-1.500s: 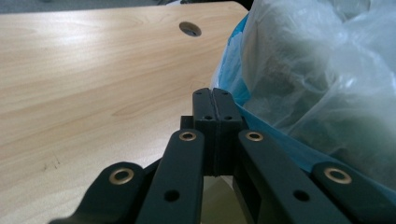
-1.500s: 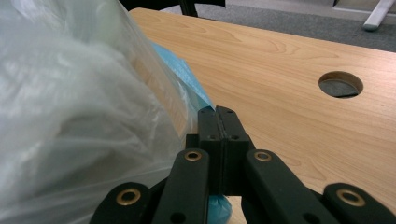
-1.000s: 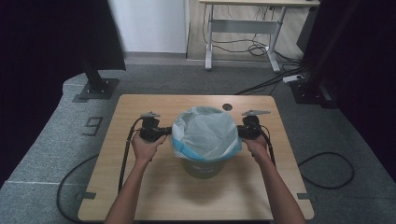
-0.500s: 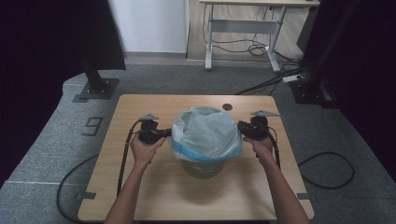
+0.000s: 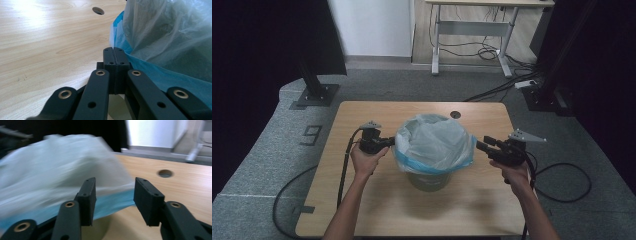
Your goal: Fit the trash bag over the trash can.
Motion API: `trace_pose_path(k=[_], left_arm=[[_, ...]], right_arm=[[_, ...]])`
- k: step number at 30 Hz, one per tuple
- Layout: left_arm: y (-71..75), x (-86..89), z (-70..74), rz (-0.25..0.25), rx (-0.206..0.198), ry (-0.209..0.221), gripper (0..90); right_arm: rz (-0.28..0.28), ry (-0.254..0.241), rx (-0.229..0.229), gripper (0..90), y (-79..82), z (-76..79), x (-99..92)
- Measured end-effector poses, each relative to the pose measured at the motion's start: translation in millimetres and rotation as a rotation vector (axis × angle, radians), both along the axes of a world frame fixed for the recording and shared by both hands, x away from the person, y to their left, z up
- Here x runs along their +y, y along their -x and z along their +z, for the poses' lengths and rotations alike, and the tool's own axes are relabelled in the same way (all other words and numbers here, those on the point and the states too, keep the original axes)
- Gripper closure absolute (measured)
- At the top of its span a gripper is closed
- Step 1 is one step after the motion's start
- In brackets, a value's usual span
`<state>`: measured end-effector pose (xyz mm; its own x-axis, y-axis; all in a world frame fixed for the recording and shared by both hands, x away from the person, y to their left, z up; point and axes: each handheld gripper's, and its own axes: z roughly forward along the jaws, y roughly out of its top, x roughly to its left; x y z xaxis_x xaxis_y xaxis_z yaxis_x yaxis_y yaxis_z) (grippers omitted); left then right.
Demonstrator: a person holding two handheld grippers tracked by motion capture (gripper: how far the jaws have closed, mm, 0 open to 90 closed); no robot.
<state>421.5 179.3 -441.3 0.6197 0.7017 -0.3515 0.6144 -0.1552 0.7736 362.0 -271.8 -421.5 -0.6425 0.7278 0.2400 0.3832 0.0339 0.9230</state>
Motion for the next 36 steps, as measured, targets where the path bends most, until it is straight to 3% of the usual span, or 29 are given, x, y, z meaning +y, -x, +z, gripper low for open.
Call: trace_pose_path(k=[2, 8, 12, 19, 23, 28, 36], left_arm=[[0.2, 0.6, 0.2, 0.001, 0.000, 0.001, 90.0], [1.6, 0.8, 1.7, 0.005, -0.007, -0.006, 90.0], [1.0, 0.8, 1.1, 0.003, -0.003, -0.007, 90.0], [1.1, 1.0, 1.5, 0.002, -0.002, -0.001, 90.0], [1.4, 0.1, 1.5, 0.001, -0.003, 0.000, 90.0], [2.2, -2.0, 1.7, -0.001, -0.005, -0.006, 90.0], [3.1, -1.1, 2.3, -0.001, -0.007, -0.009, 90.0]], right_arm=[[0.060, 0.004, -0.009, 47.2, 11.9, 0.6, 4.9], [0.189, 0.034, -0.023, 42.0, 27.9, -3.7, 20.6], [0.216, 0.029, -0.022, 40.9, 26.6, -7.9, 24.7], [0.264, 0.043, -0.022, 52.2, 23.0, -12.9, 32.5], [0.299, 0.059, -0.064, 69.3, 26.4, -13.6, 36.9], [0.299, 0.083, -0.089, 88.1, 29.0, -15.0, 39.5], [0.305, 0.086, -0.103, 88.9, 34.0, -23.0, 38.0]])
